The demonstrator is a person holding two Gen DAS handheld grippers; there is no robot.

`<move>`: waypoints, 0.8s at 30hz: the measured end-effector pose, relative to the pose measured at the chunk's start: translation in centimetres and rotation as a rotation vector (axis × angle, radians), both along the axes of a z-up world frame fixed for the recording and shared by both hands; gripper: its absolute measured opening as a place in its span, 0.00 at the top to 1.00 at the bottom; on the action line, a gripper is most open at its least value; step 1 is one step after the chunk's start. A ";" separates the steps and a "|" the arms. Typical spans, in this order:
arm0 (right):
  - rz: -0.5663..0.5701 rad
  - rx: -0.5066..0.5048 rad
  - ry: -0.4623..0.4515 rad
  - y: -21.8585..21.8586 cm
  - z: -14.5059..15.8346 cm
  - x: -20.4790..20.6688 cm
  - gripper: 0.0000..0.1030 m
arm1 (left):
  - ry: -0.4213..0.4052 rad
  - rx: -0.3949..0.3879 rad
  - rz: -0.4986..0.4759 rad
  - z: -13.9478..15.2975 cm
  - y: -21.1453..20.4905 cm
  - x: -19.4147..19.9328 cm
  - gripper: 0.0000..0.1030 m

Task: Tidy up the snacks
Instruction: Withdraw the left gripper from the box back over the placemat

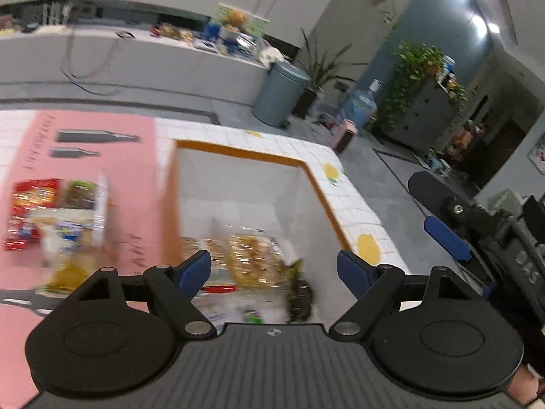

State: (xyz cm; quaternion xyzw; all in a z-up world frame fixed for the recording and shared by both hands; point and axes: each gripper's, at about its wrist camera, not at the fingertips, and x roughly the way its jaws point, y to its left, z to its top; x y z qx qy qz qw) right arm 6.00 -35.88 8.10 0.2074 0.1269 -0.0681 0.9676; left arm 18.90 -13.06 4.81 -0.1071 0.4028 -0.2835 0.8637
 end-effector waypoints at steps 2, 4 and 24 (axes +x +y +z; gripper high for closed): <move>0.021 -0.014 0.004 0.7 -0.1 0.4 0.07 | -0.014 0.018 0.028 0.4 1.3 -0.5 0.05; 0.043 -0.028 0.005 1.6 -0.1 0.8 0.07 | -0.032 0.035 0.053 0.8 2.6 -0.9 0.05; 0.304 -0.179 0.071 12.8 -2.6 5.1 0.07 | -0.133 0.230 0.314 -0.6 12.9 -4.5 0.10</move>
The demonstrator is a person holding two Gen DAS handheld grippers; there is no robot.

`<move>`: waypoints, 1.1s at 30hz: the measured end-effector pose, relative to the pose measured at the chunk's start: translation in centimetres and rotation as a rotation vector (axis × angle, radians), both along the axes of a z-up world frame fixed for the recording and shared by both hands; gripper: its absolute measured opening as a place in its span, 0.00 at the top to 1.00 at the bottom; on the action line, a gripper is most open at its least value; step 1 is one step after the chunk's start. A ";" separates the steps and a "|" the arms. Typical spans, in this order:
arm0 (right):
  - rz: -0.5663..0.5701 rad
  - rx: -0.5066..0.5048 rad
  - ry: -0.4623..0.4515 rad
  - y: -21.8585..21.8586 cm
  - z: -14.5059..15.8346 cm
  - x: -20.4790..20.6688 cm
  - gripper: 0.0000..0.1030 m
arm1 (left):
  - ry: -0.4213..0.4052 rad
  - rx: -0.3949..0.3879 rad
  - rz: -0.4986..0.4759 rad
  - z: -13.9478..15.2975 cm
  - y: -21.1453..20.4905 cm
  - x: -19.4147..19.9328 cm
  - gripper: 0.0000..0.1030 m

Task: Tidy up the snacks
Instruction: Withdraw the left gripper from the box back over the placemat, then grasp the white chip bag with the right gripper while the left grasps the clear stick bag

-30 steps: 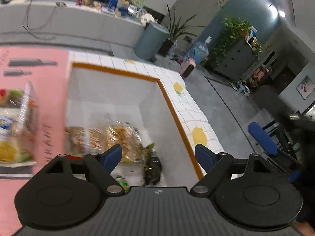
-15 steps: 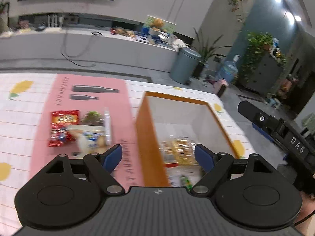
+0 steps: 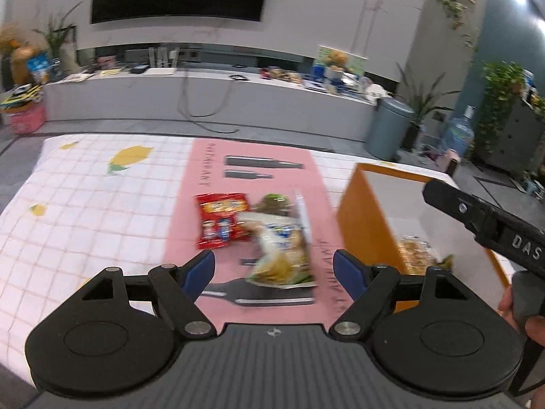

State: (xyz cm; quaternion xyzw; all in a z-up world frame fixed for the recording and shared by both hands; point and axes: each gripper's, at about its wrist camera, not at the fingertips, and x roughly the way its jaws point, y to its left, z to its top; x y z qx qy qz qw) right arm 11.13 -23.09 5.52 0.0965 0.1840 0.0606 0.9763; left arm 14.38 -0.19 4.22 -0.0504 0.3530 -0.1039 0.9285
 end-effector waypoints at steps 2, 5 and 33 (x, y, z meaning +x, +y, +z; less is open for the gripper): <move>0.011 -0.032 0.014 0.9 -0.5 0.4 0.07 | 0.001 -0.003 0.035 -0.9 1.6 0.1 0.10; 0.021 -0.057 0.041 2.1 -1.2 1.0 0.07 | 0.037 -0.007 0.093 -2.1 3.8 0.7 0.11; 0.048 -0.275 0.258 13.3 -12.5 10.0 0.58 | 0.197 0.020 0.166 -7.6 9.2 4.7 0.13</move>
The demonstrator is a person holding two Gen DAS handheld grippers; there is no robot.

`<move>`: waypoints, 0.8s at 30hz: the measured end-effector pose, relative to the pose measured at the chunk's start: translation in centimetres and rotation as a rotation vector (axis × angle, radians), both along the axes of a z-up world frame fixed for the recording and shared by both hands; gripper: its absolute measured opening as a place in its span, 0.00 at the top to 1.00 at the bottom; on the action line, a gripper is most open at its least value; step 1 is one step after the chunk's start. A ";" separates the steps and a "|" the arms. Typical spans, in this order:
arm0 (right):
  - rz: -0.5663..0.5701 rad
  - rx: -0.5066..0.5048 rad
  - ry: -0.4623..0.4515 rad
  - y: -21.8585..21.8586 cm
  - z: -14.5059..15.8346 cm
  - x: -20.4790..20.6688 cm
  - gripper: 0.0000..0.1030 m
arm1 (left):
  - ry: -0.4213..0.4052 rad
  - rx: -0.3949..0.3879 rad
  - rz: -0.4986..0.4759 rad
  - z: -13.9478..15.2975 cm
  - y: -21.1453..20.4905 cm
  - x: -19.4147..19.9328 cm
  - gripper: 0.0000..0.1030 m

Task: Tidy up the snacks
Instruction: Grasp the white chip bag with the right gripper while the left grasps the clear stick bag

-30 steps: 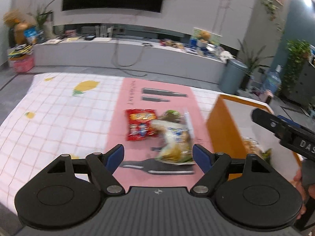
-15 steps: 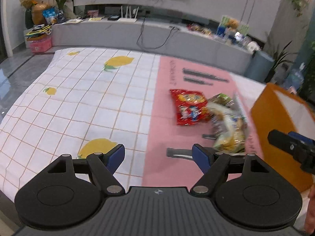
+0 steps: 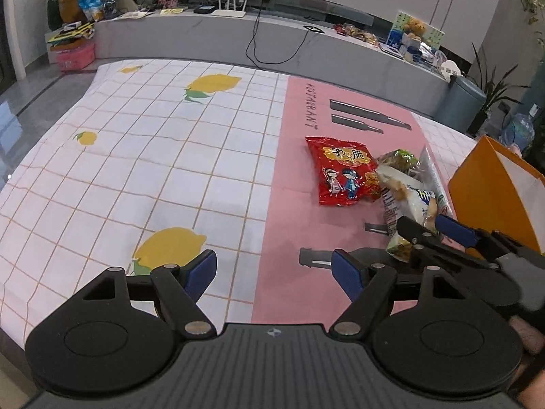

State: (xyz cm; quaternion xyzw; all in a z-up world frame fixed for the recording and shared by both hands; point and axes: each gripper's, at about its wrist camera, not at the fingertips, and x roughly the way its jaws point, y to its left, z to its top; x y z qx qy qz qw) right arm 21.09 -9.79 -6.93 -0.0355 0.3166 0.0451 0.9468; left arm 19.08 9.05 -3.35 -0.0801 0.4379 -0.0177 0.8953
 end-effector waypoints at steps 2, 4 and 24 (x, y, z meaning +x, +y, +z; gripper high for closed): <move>0.004 -0.043 -0.006 0.5 -0.5 0.3 0.76 | 0.002 -0.014 0.007 0.1 0.2 0.0 0.13; 0.009 -0.066 -0.015 0.7 -0.9 0.5 0.78 | 0.000 -0.017 0.005 0.2 0.3 0.0 0.13; 0.287 0.090 0.124 2.7 0.6 -6.2 0.50 | -0.045 0.064 0.003 1.1 0.9 -0.8 0.13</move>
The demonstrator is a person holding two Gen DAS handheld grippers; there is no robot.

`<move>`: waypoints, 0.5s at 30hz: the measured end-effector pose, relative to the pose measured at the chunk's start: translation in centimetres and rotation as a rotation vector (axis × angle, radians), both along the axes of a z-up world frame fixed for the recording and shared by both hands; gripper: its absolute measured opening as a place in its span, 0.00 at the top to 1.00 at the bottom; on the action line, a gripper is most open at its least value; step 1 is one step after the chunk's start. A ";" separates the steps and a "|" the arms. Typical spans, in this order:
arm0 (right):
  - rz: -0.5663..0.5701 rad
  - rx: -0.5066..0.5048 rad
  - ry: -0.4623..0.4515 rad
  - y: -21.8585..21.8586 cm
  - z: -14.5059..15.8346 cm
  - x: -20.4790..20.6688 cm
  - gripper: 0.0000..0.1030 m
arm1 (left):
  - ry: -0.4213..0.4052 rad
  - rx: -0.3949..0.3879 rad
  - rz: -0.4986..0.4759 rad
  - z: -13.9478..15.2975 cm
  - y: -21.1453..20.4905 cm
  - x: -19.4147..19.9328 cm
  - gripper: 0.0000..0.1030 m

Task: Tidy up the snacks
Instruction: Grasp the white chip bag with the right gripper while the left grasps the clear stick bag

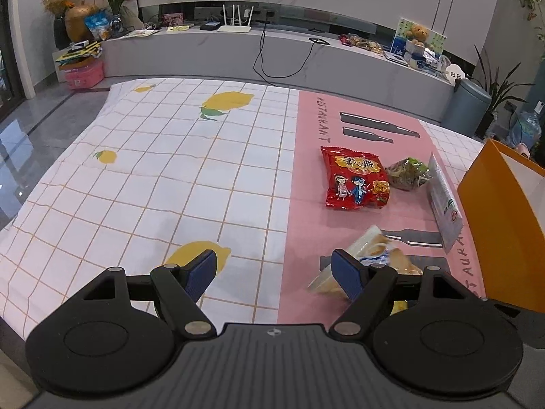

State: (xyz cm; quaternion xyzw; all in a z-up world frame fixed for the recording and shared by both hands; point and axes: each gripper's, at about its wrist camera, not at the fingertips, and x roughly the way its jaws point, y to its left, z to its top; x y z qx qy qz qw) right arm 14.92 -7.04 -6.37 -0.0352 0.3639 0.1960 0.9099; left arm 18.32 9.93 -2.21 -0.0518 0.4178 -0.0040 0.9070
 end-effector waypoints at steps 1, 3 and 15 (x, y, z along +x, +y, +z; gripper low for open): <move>0.005 0.046 -0.004 -0.4 0.2 0.0 0.48 | 0.000 -0.002 0.002 0.0 0.1 0.0 0.13; 0.004 0.117 -0.028 -1.2 0.8 0.0 0.50 | -0.003 -0.008 0.002 0.1 0.4 0.1 0.13; -0.027 0.098 -0.160 -0.4 -3.4 1.2 0.98 | 0.007 -0.087 0.025 0.3 1.8 0.2 0.13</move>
